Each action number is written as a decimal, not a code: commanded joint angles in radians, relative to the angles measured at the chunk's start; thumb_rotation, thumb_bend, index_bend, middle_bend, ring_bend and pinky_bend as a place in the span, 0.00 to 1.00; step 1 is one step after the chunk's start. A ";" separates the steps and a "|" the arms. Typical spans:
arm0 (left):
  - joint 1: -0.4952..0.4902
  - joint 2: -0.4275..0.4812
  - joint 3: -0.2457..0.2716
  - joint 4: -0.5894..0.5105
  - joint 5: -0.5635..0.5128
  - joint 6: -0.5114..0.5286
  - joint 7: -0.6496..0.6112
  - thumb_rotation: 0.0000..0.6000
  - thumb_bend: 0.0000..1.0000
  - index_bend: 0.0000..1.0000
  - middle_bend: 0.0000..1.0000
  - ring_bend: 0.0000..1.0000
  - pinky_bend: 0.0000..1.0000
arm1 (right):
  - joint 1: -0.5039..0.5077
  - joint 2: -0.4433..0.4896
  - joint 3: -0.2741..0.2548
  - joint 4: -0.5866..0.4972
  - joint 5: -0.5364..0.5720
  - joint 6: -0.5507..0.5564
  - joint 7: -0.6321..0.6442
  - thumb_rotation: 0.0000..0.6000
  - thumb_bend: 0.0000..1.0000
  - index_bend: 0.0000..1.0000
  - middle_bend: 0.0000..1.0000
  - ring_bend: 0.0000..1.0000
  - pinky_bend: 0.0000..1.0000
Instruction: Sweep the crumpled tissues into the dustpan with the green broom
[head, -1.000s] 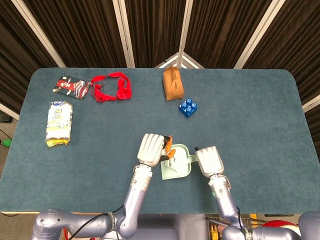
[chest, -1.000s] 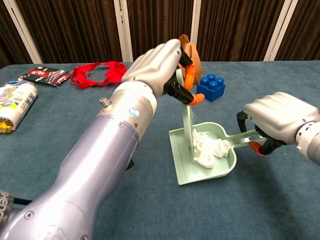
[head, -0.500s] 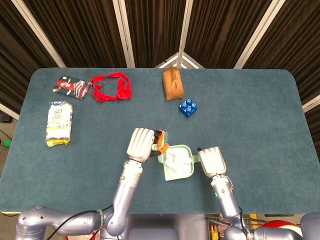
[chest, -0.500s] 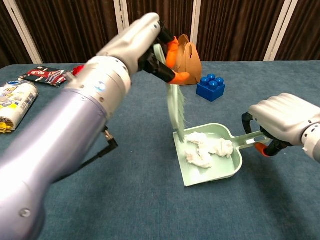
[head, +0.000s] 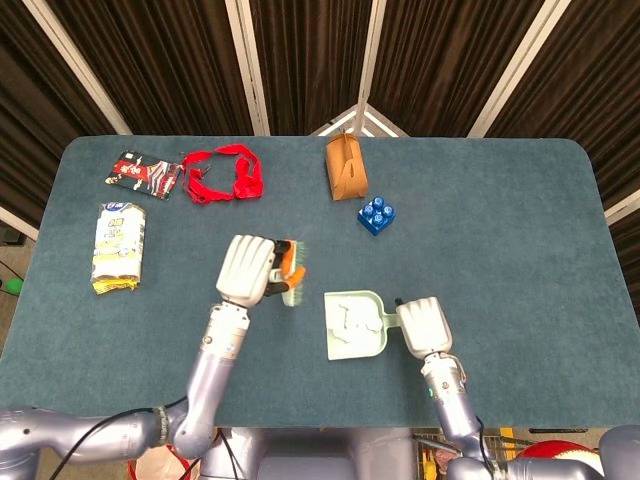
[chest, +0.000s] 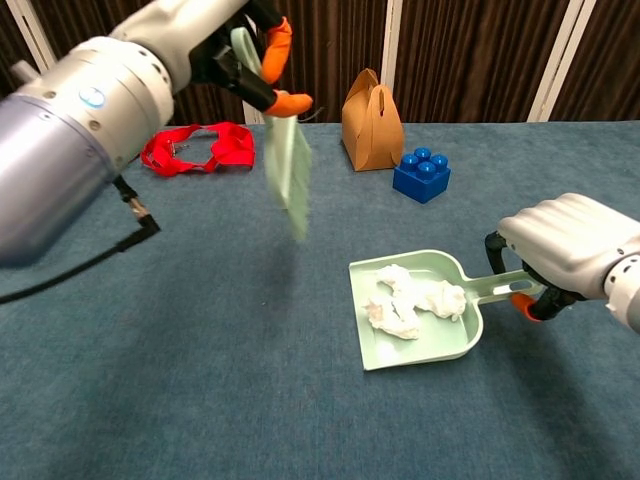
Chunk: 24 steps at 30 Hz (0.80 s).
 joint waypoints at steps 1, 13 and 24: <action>0.017 0.056 0.015 -0.035 -0.024 -0.014 0.042 1.00 0.34 0.84 1.00 1.00 1.00 | 0.000 -0.002 -0.001 -0.001 0.000 0.003 -0.006 1.00 0.50 0.57 0.91 0.89 0.89; 0.061 0.193 0.060 -0.080 -0.054 -0.024 0.049 1.00 0.34 0.84 1.00 1.00 1.00 | -0.002 0.006 -0.014 -0.028 0.033 0.029 -0.093 1.00 0.45 0.00 0.78 0.74 0.86; 0.034 0.357 0.166 -0.046 0.004 -0.102 0.234 1.00 0.34 0.84 1.00 1.00 1.00 | -0.002 0.033 -0.011 -0.044 0.015 0.043 -0.086 1.00 0.43 0.00 0.77 0.73 0.86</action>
